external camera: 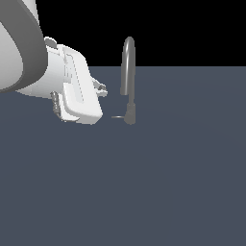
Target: Turn on the faucet by rotating a designated handle.
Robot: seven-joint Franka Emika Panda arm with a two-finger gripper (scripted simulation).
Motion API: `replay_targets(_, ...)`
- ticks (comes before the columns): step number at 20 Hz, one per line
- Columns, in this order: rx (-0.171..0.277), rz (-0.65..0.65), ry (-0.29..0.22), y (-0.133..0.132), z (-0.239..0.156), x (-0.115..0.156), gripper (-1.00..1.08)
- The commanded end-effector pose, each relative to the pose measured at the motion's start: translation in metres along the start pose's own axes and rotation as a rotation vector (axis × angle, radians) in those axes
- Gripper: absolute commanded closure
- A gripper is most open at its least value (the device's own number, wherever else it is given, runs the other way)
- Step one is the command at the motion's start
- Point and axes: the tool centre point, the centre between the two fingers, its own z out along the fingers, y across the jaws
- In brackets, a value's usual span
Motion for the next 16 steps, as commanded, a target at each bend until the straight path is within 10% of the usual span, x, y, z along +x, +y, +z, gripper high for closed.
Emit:
replay_targets(1, -0.04, -0.038, -0.002, -0.002, 0.005, 0.008, 1.08)
replay_targets(16, -0.278, -0.267, -0.017, -0.016, 0.039, 0.05, 1.08)
